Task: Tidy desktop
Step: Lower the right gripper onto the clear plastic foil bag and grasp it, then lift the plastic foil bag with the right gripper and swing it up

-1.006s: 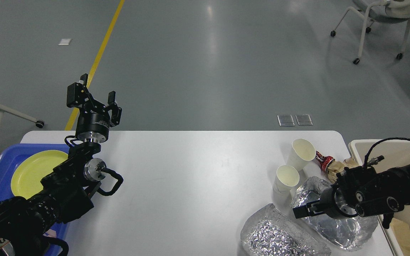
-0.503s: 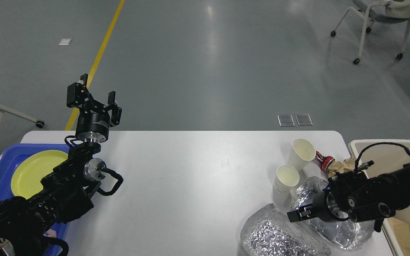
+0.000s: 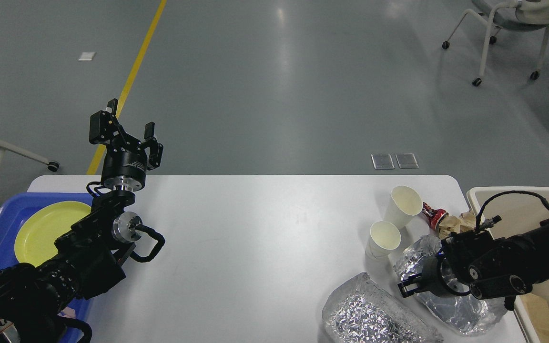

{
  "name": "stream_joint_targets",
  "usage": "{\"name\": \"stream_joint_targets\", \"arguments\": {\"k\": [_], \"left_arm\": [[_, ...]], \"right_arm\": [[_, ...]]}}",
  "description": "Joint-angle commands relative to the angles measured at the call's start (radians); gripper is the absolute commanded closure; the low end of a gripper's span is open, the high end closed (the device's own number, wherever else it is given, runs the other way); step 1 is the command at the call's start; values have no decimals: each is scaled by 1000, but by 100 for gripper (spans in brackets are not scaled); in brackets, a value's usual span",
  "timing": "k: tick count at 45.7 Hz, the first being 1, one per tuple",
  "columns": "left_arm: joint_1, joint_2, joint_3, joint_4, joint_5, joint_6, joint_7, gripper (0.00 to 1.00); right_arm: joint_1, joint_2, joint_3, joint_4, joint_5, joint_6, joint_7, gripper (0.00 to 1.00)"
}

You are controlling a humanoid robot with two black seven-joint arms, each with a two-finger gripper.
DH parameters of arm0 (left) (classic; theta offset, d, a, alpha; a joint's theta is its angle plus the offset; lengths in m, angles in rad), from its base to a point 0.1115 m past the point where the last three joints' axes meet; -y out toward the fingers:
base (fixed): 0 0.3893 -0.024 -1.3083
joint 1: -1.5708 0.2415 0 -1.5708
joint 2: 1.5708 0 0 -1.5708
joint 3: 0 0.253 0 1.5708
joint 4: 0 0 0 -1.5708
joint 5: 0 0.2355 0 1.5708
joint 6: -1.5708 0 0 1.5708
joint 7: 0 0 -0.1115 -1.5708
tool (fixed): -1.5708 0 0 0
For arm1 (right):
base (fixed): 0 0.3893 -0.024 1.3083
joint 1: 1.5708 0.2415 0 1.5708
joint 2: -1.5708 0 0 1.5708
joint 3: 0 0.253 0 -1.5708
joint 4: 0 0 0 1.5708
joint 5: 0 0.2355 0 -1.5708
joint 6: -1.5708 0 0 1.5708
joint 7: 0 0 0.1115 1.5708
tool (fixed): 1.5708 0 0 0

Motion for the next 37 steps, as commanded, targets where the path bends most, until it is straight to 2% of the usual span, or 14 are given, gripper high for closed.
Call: {"name": "stream_joint_targets", "arguments": {"k": [1, 4, 24, 37], "left_arm": [[0, 0, 0, 0, 0, 0, 0, 0], [0, 0, 0, 0, 0, 0, 0, 0], [0, 0, 0, 0, 0, 0, 0, 0], [0, 0, 0, 0, 0, 0, 0, 0]], "right_arm": [[-1, -1, -1, 2, 0, 3, 3, 88], [-3, -3, -3, 3, 0, 6, 3, 100], [46, -98, -8, 54, -2, 15, 15, 100], [293, -171, -107, 134, -17, 106, 83, 100]]}}
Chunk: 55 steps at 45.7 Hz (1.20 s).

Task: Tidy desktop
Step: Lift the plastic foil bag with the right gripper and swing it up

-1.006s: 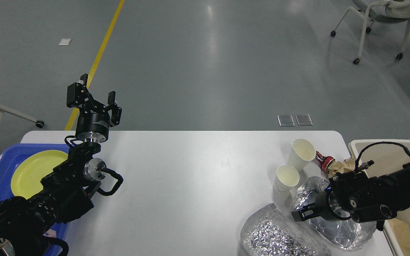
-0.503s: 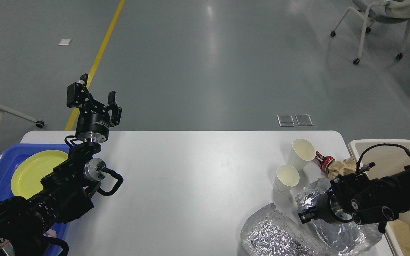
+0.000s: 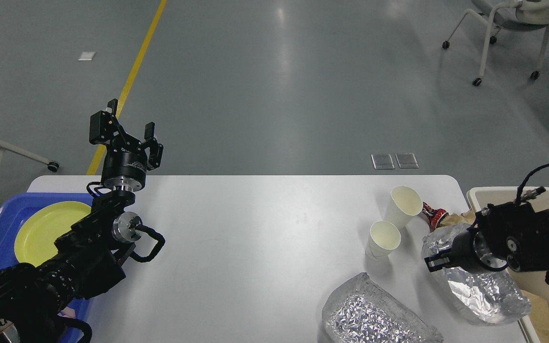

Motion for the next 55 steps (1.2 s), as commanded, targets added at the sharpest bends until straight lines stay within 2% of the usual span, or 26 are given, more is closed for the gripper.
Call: {"name": "stream_joint_targets", "arguments": {"k": [1, 16, 33, 39, 48, 55], "left_arm": [[-1, 0, 0, 0, 0, 0, 0, 0], [0, 0, 0, 0, 0, 0, 0, 0], [0, 0, 0, 0, 0, 0, 0, 0], [0, 0, 0, 0, 0, 0, 0, 0], [-1, 0, 0, 0, 0, 0, 0, 0], [0, 0, 0, 0, 0, 0, 0, 0]], "right_arm": [[115, -29, -44, 46, -4, 56, 28, 100], [559, -156, -60, 208, -4, 372, 113, 100], [1104, -283, 23, 210, 24, 824, 272, 100], [1239, -317, 117, 210, 93, 976, 284, 100], [1385, -355, 299, 198, 205, 976, 283, 100], [1410, -360, 358, 178, 245, 976, 271, 100]]}}
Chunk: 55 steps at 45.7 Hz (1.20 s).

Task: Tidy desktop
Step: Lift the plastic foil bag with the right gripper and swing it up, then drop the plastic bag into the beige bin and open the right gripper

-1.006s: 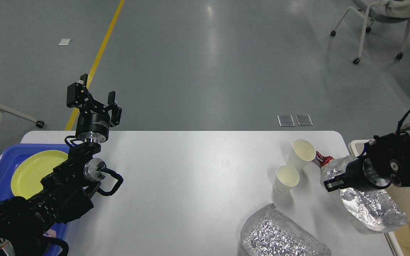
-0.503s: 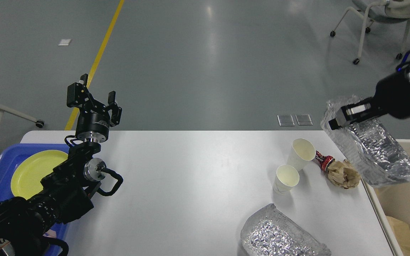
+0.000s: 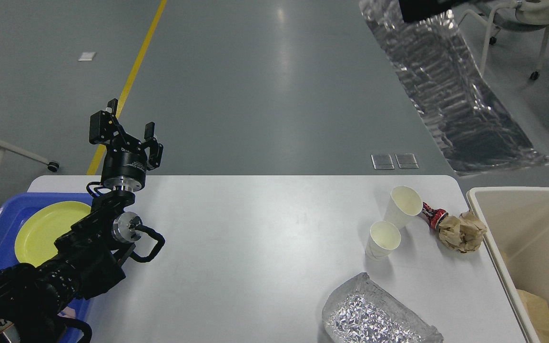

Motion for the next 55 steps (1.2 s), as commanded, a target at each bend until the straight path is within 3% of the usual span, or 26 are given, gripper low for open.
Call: {"name": "stream_joint_targets", "arguments": {"k": [1, 9, 13, 19, 27, 41, 51, 52, 53, 54, 55], "left_arm": [[0, 0, 0, 0, 0, 0, 0, 0], [0, 1, 0, 0, 0, 0, 0, 0], [-1, 0, -2, 0, 0, 0, 0, 0], [0, 0, 0, 0, 0, 0, 0, 0], [0, 0, 0, 0, 0, 0, 0, 0], [0, 0, 0, 0, 0, 0, 0, 0], [-1, 0, 0, 0, 0, 0, 0, 0], [0, 1, 0, 0, 0, 0, 0, 0], [0, 0, -2, 0, 0, 0, 0, 0], [0, 0, 0, 0, 0, 0, 0, 0], [0, 0, -2, 0, 0, 0, 0, 0]], "right_arm": [[7, 2, 31, -11, 19, 0, -10, 100], [-171, 2, -2, -54, -16, 0, -59, 100], [-355, -1, 0, -132, -89, 0, -100, 100], [-645, 9, -5, -261, -203, -7, -113, 100], [-1031, 68, -11, -523, -310, -232, -113, 100], [-1616, 204, -14, -1066, -298, -519, -111, 100], [-1835, 261, -17, -1209, -286, -593, -113, 100], [-1848, 261, -17, -1211, -286, -602, -113, 87], [-1858, 261, -17, -1211, -286, -613, -113, 63], [-1875, 261, -17, -1211, -286, -633, -116, 1], [-1878, 261, -17, -1211, -286, -638, -114, 0]]}}
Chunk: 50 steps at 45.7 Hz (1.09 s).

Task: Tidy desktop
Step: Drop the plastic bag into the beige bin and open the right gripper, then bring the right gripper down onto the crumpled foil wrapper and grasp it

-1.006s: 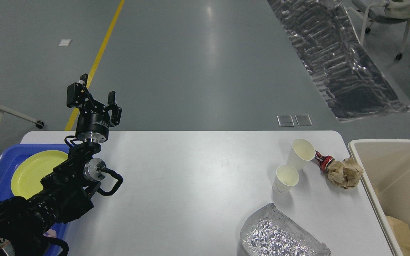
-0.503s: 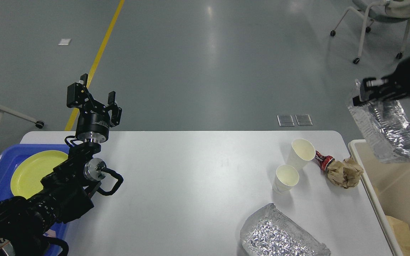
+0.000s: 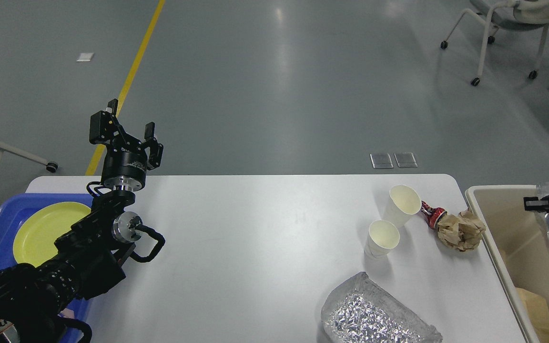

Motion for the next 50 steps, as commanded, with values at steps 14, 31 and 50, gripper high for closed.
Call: {"name": "stream_joint_targets", "arguments": {"k": [14, 31, 50], "left_arm": [[0, 0, 0, 0, 0, 0, 0, 0], [0, 0, 0, 0, 0, 0, 0, 0], [0, 0, 0, 0, 0, 0, 0, 0]], "right_arm": [[-27, 2, 6, -6, 12, -46, -2, 0], [485, -145, 10, 483, 23, 113, 7, 0], [1145, -204, 26, 993, 268, 532, 7, 0]]}}
